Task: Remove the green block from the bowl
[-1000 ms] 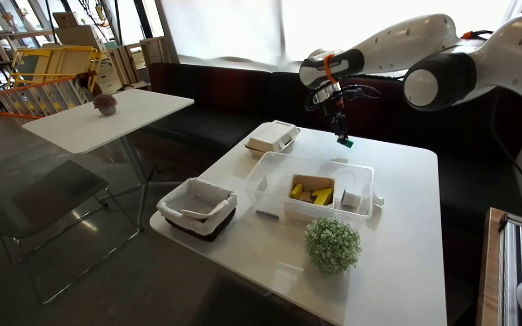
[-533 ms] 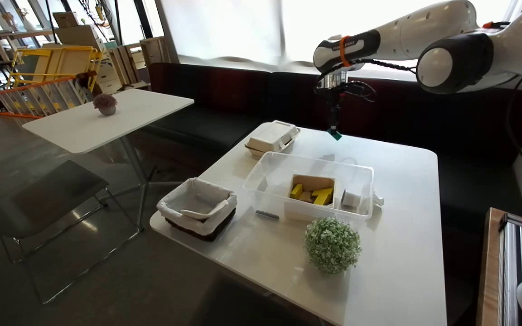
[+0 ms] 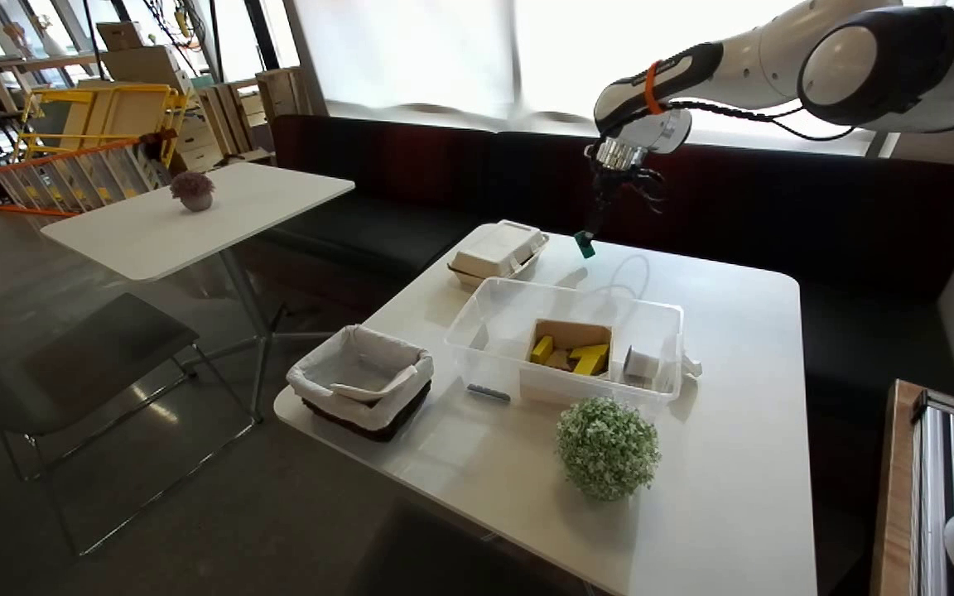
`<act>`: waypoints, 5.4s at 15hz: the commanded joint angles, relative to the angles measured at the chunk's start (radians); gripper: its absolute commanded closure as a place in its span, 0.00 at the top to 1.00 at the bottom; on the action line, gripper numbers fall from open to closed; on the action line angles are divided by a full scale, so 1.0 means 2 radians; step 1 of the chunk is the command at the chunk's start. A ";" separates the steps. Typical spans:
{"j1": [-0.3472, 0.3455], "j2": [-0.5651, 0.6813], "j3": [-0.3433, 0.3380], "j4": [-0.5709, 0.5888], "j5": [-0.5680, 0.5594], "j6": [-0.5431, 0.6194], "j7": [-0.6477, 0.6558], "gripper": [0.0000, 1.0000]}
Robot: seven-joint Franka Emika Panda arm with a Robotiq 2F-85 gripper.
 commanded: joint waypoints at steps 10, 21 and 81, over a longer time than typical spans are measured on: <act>-0.076 -0.086 0.050 -0.171 0.053 0.038 -0.116 0.33; -0.107 -0.061 0.094 -0.160 0.090 0.043 -0.225 0.08; 0.120 -0.324 -0.173 -0.386 -0.154 0.272 -0.052 1.00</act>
